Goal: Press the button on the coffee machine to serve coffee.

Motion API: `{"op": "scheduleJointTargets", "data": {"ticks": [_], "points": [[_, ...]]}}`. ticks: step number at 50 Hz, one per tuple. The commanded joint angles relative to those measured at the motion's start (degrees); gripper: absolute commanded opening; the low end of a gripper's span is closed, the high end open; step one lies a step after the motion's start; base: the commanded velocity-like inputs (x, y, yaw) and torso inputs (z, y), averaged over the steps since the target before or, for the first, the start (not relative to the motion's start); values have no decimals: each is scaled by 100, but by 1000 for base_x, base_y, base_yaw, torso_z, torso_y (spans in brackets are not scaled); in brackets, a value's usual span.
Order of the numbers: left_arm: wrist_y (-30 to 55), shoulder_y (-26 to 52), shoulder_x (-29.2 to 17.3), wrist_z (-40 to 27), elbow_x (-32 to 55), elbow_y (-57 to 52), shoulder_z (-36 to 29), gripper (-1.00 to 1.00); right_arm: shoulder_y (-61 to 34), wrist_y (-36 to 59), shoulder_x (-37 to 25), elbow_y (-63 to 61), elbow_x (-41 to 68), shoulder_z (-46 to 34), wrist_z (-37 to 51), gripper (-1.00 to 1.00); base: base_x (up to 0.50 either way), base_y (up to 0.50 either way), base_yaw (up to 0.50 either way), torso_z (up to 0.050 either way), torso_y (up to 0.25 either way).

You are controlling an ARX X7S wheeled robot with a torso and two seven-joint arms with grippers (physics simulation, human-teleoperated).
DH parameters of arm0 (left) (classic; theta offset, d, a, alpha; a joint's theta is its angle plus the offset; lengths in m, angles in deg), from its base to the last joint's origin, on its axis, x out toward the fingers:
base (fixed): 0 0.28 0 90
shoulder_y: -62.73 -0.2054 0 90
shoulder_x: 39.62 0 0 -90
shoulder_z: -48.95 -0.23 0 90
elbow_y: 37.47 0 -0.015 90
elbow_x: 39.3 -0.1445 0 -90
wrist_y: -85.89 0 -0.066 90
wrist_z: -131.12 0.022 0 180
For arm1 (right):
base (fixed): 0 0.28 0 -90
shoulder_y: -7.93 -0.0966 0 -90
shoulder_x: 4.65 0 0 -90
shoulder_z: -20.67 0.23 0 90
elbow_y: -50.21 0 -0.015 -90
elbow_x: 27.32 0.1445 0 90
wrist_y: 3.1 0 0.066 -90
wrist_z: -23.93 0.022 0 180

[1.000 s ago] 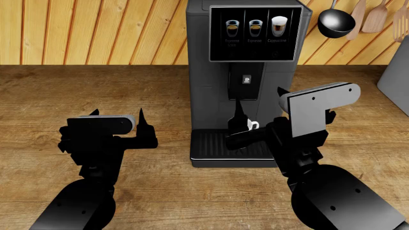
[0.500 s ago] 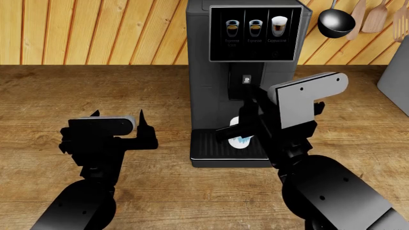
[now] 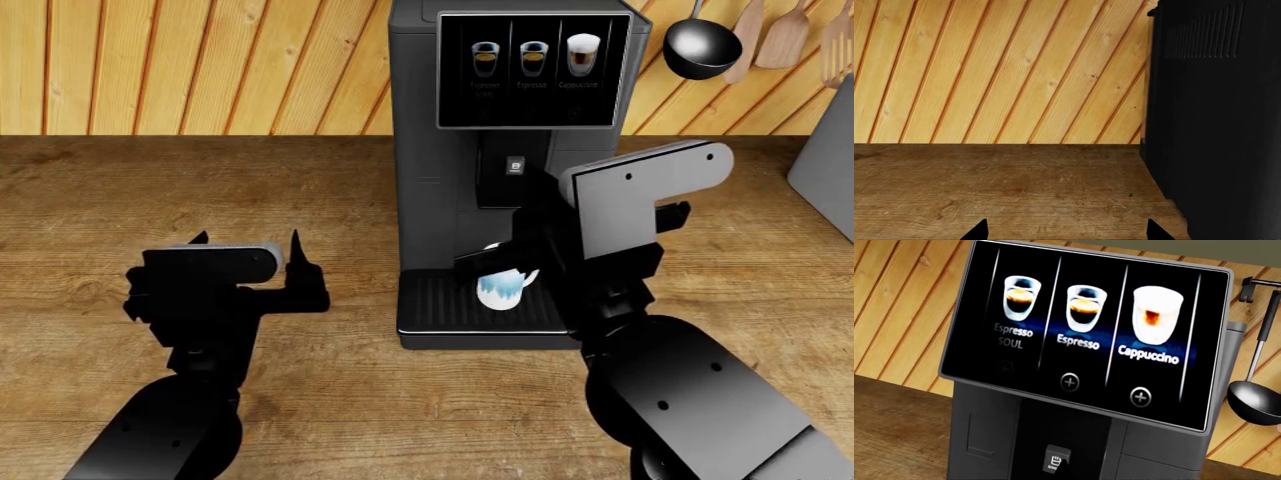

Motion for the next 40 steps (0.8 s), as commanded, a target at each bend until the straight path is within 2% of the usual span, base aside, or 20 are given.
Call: {"op": "scheduleJointTargets", "data": {"ticks": [1, 40], "points": [[-31, 24, 21, -30, -17, 66, -73, 100, -7, -94, 1, 131, -25, -43, 22, -100, 0, 0, 0, 0, 0], [-104, -21, -89, -45, 117, 85, -38, 100, -198, -551, 55, 931, -16, -226, -203, -100, 0, 0, 0, 0, 0]]}}
